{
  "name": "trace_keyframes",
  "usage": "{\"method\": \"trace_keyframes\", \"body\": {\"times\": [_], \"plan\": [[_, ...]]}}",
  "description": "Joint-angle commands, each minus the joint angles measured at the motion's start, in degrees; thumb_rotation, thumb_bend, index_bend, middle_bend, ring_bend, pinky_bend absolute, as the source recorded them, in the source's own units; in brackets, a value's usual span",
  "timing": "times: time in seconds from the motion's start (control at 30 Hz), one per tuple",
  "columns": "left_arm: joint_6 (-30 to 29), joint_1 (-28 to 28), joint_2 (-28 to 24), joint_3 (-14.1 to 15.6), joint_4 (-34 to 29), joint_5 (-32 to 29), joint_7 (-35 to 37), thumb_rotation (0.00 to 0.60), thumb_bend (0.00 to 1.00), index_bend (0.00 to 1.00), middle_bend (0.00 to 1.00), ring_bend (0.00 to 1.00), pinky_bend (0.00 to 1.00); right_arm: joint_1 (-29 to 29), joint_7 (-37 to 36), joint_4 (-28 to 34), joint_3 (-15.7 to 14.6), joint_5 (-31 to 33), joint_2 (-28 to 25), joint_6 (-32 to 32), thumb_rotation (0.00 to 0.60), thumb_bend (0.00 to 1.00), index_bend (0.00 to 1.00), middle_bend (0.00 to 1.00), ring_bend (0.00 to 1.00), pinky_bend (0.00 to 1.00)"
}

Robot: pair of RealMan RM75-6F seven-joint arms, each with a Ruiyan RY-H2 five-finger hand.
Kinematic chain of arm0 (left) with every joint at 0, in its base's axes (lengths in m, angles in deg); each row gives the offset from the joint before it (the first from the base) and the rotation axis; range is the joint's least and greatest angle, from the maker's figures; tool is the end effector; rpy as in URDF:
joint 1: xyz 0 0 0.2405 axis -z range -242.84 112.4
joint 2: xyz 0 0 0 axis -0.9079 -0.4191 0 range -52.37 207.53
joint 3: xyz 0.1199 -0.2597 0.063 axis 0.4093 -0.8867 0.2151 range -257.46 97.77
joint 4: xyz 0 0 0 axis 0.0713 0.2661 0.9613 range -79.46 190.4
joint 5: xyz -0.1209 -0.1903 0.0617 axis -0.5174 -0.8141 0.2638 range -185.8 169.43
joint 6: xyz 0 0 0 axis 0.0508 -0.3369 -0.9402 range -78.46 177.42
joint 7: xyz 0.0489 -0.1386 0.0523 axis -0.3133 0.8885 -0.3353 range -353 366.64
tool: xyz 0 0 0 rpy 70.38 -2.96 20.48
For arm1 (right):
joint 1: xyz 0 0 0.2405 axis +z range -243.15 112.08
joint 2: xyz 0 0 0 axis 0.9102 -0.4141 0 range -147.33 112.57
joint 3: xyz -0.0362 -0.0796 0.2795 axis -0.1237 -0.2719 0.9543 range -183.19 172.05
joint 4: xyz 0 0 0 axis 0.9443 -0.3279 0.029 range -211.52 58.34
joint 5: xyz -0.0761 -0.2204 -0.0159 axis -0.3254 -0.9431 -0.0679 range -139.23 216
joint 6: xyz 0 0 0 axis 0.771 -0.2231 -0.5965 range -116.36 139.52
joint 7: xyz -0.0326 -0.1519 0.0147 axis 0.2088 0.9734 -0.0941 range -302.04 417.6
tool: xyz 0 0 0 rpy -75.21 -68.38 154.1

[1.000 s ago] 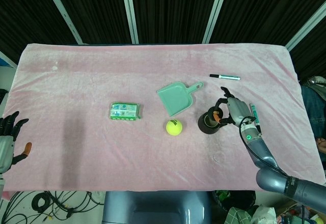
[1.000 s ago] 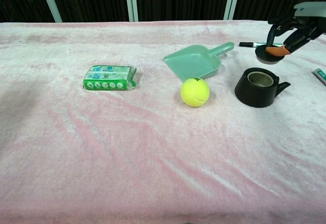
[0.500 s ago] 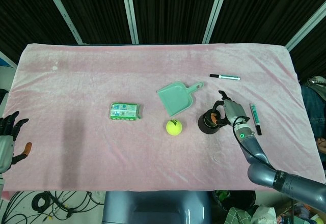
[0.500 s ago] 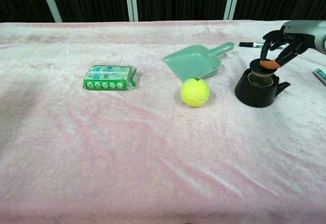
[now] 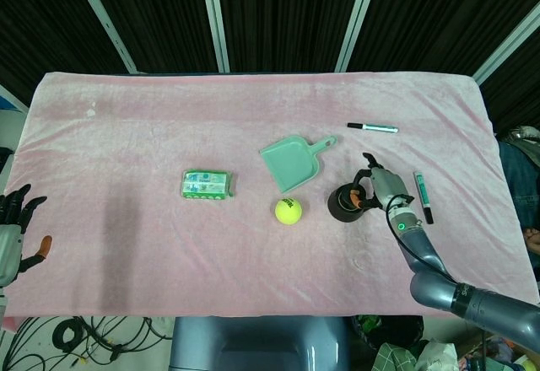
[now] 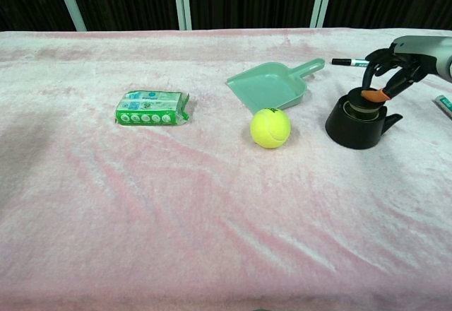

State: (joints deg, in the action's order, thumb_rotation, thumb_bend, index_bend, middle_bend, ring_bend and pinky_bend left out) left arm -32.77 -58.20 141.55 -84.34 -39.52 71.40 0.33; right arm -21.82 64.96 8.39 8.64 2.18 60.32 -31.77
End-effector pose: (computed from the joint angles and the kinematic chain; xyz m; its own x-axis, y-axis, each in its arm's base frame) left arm -0.3514 0.2163 0.1527 0.4443 0.0200 0.8957 0.8939 0.0574 -0.4447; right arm -0.2374 -0.4267 0.0225 0.0428 -0.4204 0.9063 -0.9901 0.1037 0.0949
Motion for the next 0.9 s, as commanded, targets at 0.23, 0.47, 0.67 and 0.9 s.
{"method": "trace_keyframes", "body": {"times": [0.23, 0.47, 0.67, 0.9], "plan": [[-0.1, 0.0, 0.0, 0.0, 0.0, 0.0, -0.1, 0.6, 0.39, 0.16, 0.0, 0.0, 0.0, -0.4, -0.7, -0.5, -0.7, -0.2, 0.1, 0.3, 0.6, 0.32, 0.58, 0.01, 0.13, 0.18], [0.0, 0.0, 0.0, 0.0, 0.0, 0.0, -0.1, 0.6, 0.39, 0.16, 0.0, 0.0, 0.0, -0.1, -1.1, -1.1, -0.8, -0.5, 0.8, 0.6, 0.6, 0.32, 0.58, 0.01, 0.13, 0.18], [0.0, 0.0, 0.0, 0.0, 0.0, -0.1, 0.0, 0.6, 0.39, 0.16, 0.0, 0.0, 0.0, 0.2, -1.0, -1.1, -0.7, -0.6, 1.1, 0.4, 0.6, 0.32, 0.58, 0.01, 0.13, 0.18], [0.2, 0.1, -0.1, 0.0, 0.0, -0.1, 0.1, 0.6, 0.39, 0.16, 0.0, 0.0, 0.0, 0.4, -0.9, -0.9, -0.9, -0.5, 1.2, 0.4, 0.6, 0.32, 0.58, 0.01, 0.13, 0.18]]}}
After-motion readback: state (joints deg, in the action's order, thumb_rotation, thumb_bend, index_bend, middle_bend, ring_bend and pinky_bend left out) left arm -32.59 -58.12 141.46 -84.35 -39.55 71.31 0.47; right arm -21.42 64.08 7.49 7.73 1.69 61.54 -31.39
